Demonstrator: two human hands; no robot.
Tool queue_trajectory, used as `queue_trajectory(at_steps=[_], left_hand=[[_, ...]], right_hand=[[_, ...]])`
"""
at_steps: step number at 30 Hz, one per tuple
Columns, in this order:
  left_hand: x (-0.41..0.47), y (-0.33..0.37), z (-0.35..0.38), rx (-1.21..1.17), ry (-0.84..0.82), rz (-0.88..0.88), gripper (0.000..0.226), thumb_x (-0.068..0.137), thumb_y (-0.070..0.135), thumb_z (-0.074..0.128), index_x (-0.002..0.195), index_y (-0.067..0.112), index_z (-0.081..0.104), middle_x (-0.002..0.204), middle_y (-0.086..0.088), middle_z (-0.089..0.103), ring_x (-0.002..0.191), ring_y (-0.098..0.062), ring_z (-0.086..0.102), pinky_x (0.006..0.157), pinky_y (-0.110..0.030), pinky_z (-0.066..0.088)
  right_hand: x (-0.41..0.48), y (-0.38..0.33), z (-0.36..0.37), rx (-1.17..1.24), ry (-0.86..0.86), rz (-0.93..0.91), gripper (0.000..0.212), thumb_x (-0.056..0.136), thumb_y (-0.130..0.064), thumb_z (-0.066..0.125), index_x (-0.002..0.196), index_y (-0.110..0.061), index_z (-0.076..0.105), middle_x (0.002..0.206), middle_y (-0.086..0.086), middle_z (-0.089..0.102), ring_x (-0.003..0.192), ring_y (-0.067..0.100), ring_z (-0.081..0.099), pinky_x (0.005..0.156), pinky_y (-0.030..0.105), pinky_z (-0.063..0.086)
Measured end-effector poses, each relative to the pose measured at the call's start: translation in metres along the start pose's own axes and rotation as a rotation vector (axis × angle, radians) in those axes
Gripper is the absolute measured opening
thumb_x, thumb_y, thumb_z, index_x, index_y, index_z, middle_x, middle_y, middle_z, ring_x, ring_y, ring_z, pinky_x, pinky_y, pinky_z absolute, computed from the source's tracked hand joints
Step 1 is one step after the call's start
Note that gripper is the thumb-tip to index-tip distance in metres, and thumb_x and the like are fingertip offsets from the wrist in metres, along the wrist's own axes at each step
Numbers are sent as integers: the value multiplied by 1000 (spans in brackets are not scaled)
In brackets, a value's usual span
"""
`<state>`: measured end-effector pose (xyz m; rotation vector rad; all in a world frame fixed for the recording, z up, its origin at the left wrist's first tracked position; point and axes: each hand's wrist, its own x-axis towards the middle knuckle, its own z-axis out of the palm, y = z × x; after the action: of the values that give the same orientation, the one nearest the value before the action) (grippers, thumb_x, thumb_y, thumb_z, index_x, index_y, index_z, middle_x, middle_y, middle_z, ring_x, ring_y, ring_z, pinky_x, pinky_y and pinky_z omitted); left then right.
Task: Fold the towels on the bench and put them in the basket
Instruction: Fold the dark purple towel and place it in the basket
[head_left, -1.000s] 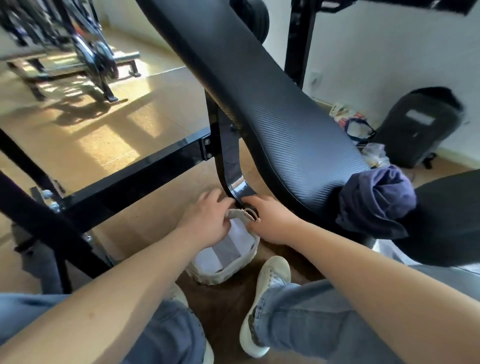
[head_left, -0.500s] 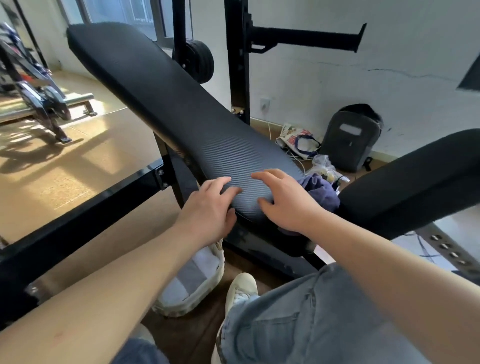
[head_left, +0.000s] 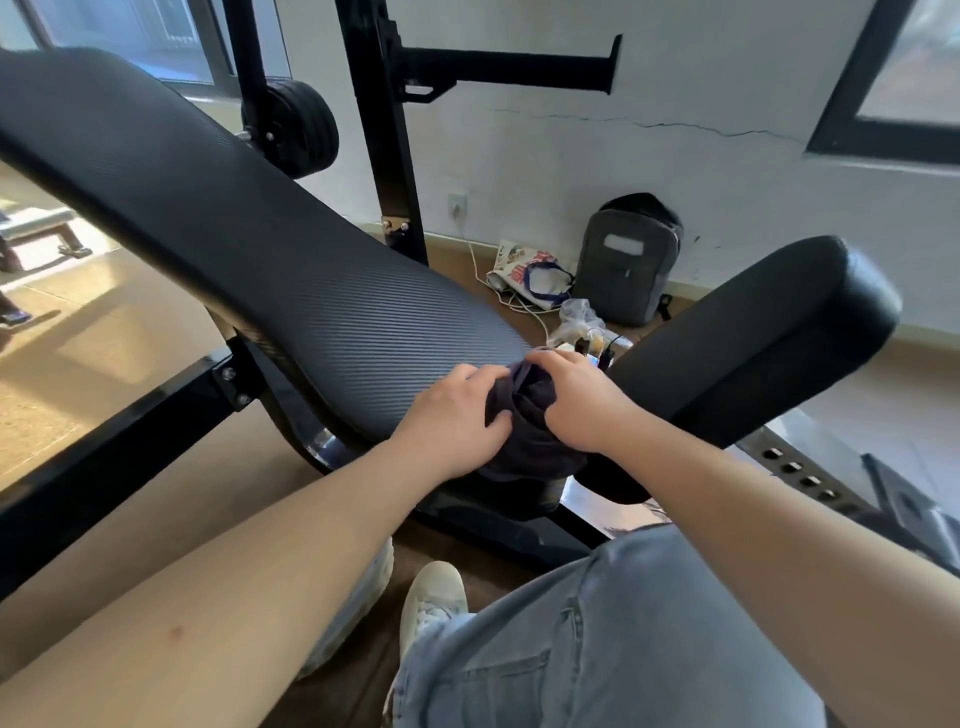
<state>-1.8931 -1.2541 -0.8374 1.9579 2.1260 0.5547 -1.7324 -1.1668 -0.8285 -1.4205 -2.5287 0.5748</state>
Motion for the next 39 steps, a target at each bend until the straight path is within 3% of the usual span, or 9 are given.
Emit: queue_trajectory(at_steps=[3, 7, 11, 15, 18, 23, 29, 34, 39], left_hand=[[11, 9, 8, -284, -27, -136, 56, 92, 48, 62, 142, 30, 48, 132, 0, 58, 124, -21, 53, 101, -37, 45], [23, 12, 13, -347, -3, -272, 34, 94, 30, 62, 128, 24, 63, 124, 1, 66, 119, -21, 59, 90, -27, 43], [27, -1, 12, -508, 86, -395, 20, 96, 20, 53, 104, 31, 67, 109, 4, 69, 101, -20, 65, 88, -37, 56], [32, -15, -4, -816, 189, -443, 24, 101, 13, 46, 97, 31, 62, 105, -1, 67, 95, -23, 67, 84, -46, 61], [36, -21, -18, -872, 274, -375, 28, 102, 8, 46, 96, 30, 62, 102, -2, 68, 91, -18, 65, 75, -31, 55], [37, -21, -31, -923, 406, -317, 33, 100, 0, 44, 95, 27, 62, 107, -4, 68, 100, -14, 65, 80, -17, 49], [37, -19, -34, -932, 442, -264, 34, 100, -1, 43, 94, 27, 63, 106, -2, 67, 102, -14, 64, 82, -19, 50], [28, -21, -35, -981, 485, -276, 37, 99, -4, 42, 92, 25, 65, 103, 0, 67, 98, -13, 65, 84, -20, 53], [29, -18, -33, -969, 487, -259, 41, 94, -7, 42, 89, 24, 69, 100, 3, 70, 100, -12, 66, 90, -23, 53]], right_hand=[[4, 4, 5, -30, 6, -7, 74, 85, -16, 58, 154, -31, 35, 158, 6, 35, 140, 36, 37, 115, 44, 36], [8, -1, 7, -128, 20, -26, 77, 90, -37, 64, 158, -35, 27, 148, 10, 41, 131, 40, 37, 109, 42, 31], [13, -5, 5, -135, 27, 18, 68, 84, -55, 68, 145, -41, 41, 131, 7, 39, 125, 34, 33, 102, 47, 43], [21, -6, 2, -161, 16, 49, 37, 82, -40, 69, 111, -35, 46, 118, 3, 37, 117, 31, 34, 92, 50, 48], [32, -10, -9, -157, 45, 64, 24, 84, -25, 63, 101, -28, 46, 108, 2, 46, 107, 30, 46, 84, 44, 50], [44, -23, -27, -161, 31, 53, 17, 78, -18, 56, 93, -25, 50, 97, 3, 59, 92, 29, 56, 76, 39, 52], [48, -39, -20, -48, -48, -16, 47, 89, -56, 60, 127, -28, 53, 117, 5, 58, 110, 29, 54, 91, 37, 44], [51, -35, -20, -108, -178, 132, 38, 85, -33, 69, 115, -17, 53, 111, 7, 61, 93, 27, 57, 72, 31, 45], [51, -34, -33, -366, -269, 162, 49, 83, -19, 63, 130, -16, 48, 125, 12, 57, 105, 32, 58, 84, 34, 50]])
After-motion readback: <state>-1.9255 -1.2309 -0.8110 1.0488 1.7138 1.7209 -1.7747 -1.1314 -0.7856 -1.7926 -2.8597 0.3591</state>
